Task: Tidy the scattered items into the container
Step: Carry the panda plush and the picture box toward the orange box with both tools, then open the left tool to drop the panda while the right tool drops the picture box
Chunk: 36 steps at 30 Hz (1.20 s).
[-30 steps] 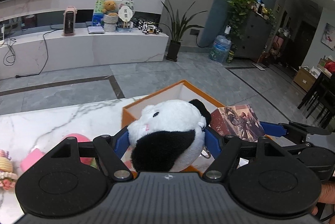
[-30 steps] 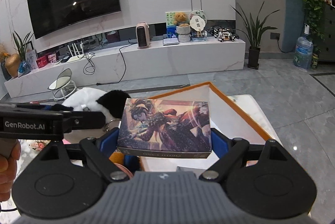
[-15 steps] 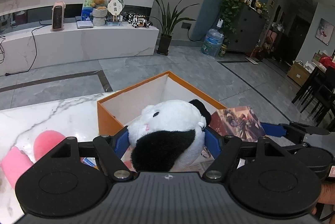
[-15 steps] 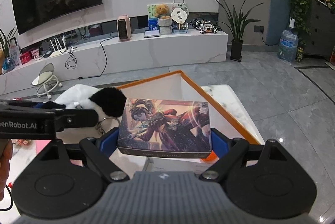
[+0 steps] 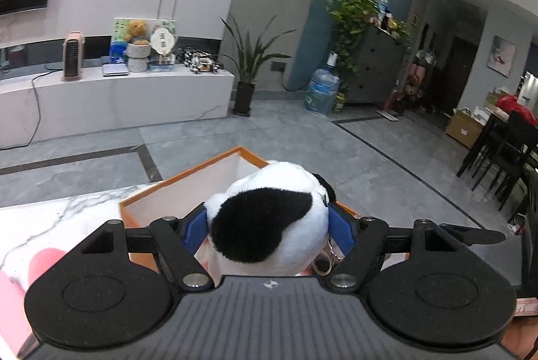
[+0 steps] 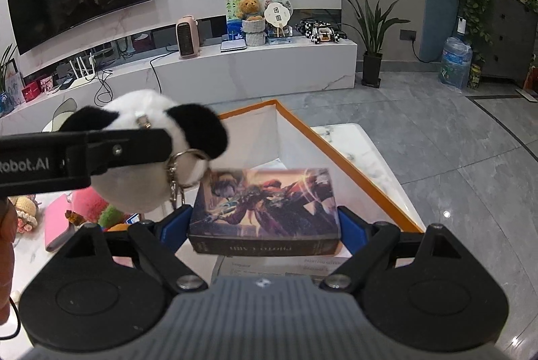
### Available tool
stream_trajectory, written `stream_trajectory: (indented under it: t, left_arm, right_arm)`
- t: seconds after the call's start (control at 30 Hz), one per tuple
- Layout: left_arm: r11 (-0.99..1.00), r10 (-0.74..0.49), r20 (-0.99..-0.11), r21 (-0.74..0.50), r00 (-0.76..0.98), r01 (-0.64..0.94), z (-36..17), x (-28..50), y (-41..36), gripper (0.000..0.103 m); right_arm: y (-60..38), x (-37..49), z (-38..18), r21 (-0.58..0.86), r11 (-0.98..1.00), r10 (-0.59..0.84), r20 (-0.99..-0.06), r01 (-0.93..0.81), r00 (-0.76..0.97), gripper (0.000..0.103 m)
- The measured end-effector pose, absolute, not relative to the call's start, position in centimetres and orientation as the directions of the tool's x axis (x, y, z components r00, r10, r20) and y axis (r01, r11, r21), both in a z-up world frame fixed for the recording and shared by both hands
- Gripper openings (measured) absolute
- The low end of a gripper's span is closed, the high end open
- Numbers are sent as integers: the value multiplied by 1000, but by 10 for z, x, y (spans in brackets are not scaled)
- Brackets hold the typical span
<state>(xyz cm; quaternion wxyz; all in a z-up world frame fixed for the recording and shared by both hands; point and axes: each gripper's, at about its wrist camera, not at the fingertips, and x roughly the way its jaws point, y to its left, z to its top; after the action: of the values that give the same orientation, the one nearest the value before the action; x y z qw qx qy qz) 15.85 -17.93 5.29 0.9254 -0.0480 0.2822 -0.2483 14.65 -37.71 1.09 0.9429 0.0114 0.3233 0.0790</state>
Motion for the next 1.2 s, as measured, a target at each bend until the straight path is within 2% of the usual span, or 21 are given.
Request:
stream_trajectory:
  t: [0.17, 0.63, 0.7, 0.8, 1.2]
  left_arm:
    - [864, -501, -505, -250, 703, 437, 43, 166, -185, 85]
    - [895, -446, -554, -258, 703, 364, 20, 184, -179, 86]
    - [897, -442, -545, -279, 713, 343, 20, 186, -174, 91]
    - [901, -433, -563, -294, 705, 319, 20, 190, -170, 93]
    - [898, -437, -507, -288, 743, 331, 31, 186, -166, 96]
  right_arm:
    - [-378, 150, 8, 61, 990, 139, -614, -129, 777, 90]
    - [-366, 173, -11, 43, 991, 127, -630, -128, 766, 90]
    - [-365, 177, -11, 40, 992, 120, -620, -122, 776, 90]
    - [-364, 180, -11, 29, 994, 98, -617, -103, 781, 91]
    - [-367, 177, -6, 42, 994, 108, -594, -103, 797, 91]
